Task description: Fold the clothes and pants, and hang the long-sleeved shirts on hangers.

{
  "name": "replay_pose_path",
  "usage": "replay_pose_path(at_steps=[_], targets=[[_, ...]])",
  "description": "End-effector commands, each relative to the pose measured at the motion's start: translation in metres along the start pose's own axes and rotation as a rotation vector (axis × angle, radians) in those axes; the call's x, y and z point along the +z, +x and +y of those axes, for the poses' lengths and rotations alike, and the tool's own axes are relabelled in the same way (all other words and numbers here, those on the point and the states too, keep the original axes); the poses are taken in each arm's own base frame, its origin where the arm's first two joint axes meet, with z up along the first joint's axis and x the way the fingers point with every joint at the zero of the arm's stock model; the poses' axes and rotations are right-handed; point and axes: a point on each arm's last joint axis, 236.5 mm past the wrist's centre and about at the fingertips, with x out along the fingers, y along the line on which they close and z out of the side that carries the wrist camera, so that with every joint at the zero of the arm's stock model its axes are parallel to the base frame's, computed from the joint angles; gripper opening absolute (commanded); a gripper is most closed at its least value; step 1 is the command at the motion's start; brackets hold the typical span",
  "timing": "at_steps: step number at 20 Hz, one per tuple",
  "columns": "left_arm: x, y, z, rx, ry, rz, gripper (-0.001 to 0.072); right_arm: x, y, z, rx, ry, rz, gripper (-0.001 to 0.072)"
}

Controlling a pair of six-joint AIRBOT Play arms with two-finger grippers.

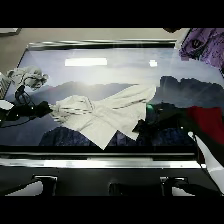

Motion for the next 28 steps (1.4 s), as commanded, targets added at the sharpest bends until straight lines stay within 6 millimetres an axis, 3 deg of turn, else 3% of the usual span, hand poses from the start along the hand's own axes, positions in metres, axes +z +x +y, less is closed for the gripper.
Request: replay_pose_path(at_steps=[1, 3, 5, 7, 9, 10, 12, 14, 15, 17, 19, 22, 24, 26, 28], targets=[[0.000, 0.000, 0.000, 0.000, -0.001, -0.001, 0.0024, 0.008, 0.013, 0.009, -0.018, -0.011, -0.065, 0.0339], [0.001, 0.000, 0.000, 0.000, 0.000, -0.001, 0.0024, 0.010, 0.015, 0.015, -0.012, -0.018, -0.080, 0.0030], [0.006, -0.005, -0.005, -0.008, -0.003, -0.005, 0.0024, 0.026, 0.001, 0.027, 0.011, -0.037, -0.128, 0.0030], [0.030, -0.023, -0.019, -0.020, 0.040, -0.045, 0.0023, 0.059, -0.039, 0.057, 0.047, -0.105, -0.243, 0.0029], [0.072, -0.059, -0.042, -0.024, 0.120, -0.139, 0.0022, 0.096, -0.109, 0.101, 0.088, -0.200, -0.414, 0.0029], [0.096, -0.085, -0.056, -0.020, 0.170, -0.201, 0.0021, 0.110, -0.153, 0.126, 0.113, -0.243, -0.504, 0.0029], [0.137, -0.147, -0.088, -0.007, 0.278, -0.326, 0.0022, 0.120, -0.248, 0.176, 0.156, -0.332, -0.689, 0.0029], [0.161, -0.216, -0.116, 0.023, 0.362, -0.447, 0.0022, 0.101, -0.343, 0.219, 0.168, -0.431, -0.877, 0.0029], [0.166, -0.252, -0.128, 0.050, 0.408, -0.510, 0.0022, 0.081, -0.389, 0.236, 0.167, -0.472, -0.970, 0.0029], [0.163, -0.317, -0.141, 0.114, 0.445, -0.621, 0.0022, 0.027, -0.459, 0.260, 0.140, -0.550, -1.128, 0.0030], [0.146, -0.371, -0.146, 0.176, 0.449, -0.718, 0.0022, -0.032, -0.507, 0.269, 0.117, -0.595, -1.250, 0.0030], [0.106, -0.429, -0.145, 0.231, 0.405, -0.807, 0.0022, -0.104, -0.546, 0.270, 0.149, -0.593, -1.384, 0.0030], [0.083, -0.451, -0.145, 0.242, 0.377, -0.839, 0.0022, -0.126, -0.559, 0.265, 0.169, -0.556, -1.436, 0.0030], [0.076, -0.458, -0.148, 0.231, 0.365, -0.855, 0.0022, -0.121, -0.561, 0.260, 0.169, -0.512, -1.444, 0.0030], [0.083, -0.443, -0.146, 0.214, 0.348, -0.820, 0.0022, -0.090, -0.546, 0.255, 0.154, -0.455, -1.373, 0.0030]])
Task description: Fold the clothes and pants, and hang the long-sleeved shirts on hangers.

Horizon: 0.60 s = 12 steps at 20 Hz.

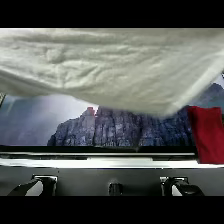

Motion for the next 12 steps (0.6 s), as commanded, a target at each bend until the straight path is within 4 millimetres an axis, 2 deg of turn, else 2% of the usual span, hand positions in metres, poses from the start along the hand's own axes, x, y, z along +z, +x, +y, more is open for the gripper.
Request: replay_pose_path(at_steps=[1, 2, 4, 8, 10, 12], targets=[[-0.014, 0.011, 0.000, -0.004, -0.041, 0.056, 0.0022, -0.018, 0.029, -0.028, -0.083, 0.074, 0.090, 0.0030], [-0.028, 0.034, -0.003, -0.031, -0.036, 0.116, 0.0022, -0.036, 0.054, -0.044, -0.113, 0.094, 0.166, 0.0030], [-0.071, 0.093, -0.007, -0.080, -0.031, 0.275, 0.0022, -0.087, 0.110, -0.085, -0.190, 0.142, 0.351, 0.0031], [-0.191, 0.221, -0.008, -0.105, -0.065, 0.616, 0.0022, -0.216, 0.222, -0.180, -0.308, 0.203, 0.682, 0.0031], [-0.247, 0.271, -0.011, -0.112, -0.077, 0.739, 0.0022, -0.279, 0.271, -0.219, -0.319, 0.245, 0.777, 0.0031], [-0.303, 0.310, -0.016, -0.117, -0.082, 0.842, 0.0023, -0.336, 0.314, -0.246, -0.297, 0.311, 0.814, 0.0031]])
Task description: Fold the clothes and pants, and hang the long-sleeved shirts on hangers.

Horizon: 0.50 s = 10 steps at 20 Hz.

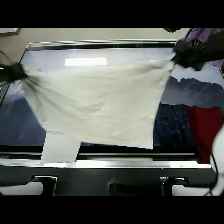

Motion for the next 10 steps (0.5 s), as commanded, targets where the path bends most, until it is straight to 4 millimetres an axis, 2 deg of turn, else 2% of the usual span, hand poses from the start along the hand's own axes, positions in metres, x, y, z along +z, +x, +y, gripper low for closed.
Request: replay_pose_path(at_steps=[1, 3, 4, 6, 8, 9, 10], targets=[[-0.038, 0.121, 0.006, -0.016, -0.021, 0.195, 0.0023, -0.022, 0.135, -0.037, 0.031, 0.087, 0.125, 0.0031], [-0.053, 0.161, 0.010, -0.014, -0.032, 0.245, 0.0024, -0.038, 0.184, -0.054, 0.028, 0.138, 0.164, 0.0032], [-0.057, 0.174, 0.011, -0.015, -0.042, 0.254, 0.0024, -0.049, 0.200, -0.057, 0.025, 0.147, 0.188, 0.0032], [-0.059, 0.189, 0.014, -0.015, -0.077, 0.251, 0.0024, -0.066, 0.219, -0.063, 0.013, 0.152, 0.230, 0.0042], [-0.056, 0.190, 0.015, -0.021, -0.088, 0.242, 0.0034, -0.072, 0.222, -0.059, 0.015, 0.148, 0.248, 0.0131], [-0.053, 0.186, 0.018, -0.020, -0.093, 0.236, 0.0156, -0.072, 0.218, -0.057, 0.019, 0.144, 0.253, 0.0167], [-0.049, 0.177, 0.021, -0.017, -0.097, 0.231, 0.0422, -0.068, 0.207, -0.055, 0.025, 0.119, 0.254, 0.0235]])
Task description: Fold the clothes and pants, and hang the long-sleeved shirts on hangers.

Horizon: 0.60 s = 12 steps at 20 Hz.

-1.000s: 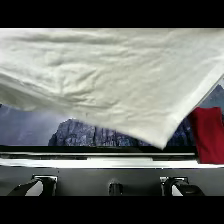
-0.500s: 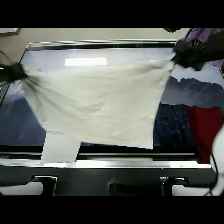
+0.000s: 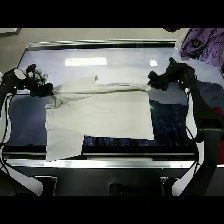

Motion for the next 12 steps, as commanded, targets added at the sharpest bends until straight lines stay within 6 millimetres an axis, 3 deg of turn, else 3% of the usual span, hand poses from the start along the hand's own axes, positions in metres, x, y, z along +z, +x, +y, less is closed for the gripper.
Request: replay_pose_path(at_steps=[1, 3, 6, 7, 9, 10, 12], targets=[[0.007, -0.012, 0.011, -0.003, -0.033, -0.022, 0.0579, -0.005, -0.013, 0.001, 0.009, -0.066, 0.031, 0.0301], [0.013, -0.048, 0.029, 0.008, -0.065, -0.063, 0.0605, -0.005, -0.058, -0.005, -0.010, -0.202, 0.051, 0.0362], [0.005, -0.100, 0.057, 0.003, -0.131, -0.103, 0.0604, -0.021, -0.131, -0.039, -0.078, -0.360, 0.127, 0.0361], [-0.003, -0.108, 0.062, -0.021, -0.155, -0.107, 0.0604, -0.025, -0.149, -0.047, -0.043, -0.313, 0.120, 0.0360], [-0.036, -0.111, 0.071, -0.072, -0.215, -0.069, 0.0604, -0.056, -0.163, -0.076, -0.013, -0.234, 0.166, 0.0372], [-0.056, -0.109, 0.076, -0.081, -0.237, -0.041, 0.0604, -0.079, -0.163, -0.092, -0.007, -0.171, 0.201, 0.0421], [-0.092, -0.101, 0.085, -0.077, -0.289, 0.003, 0.0604, -0.136, -0.155, -0.120, 0.009, -0.074, 0.280, 0.0440]])
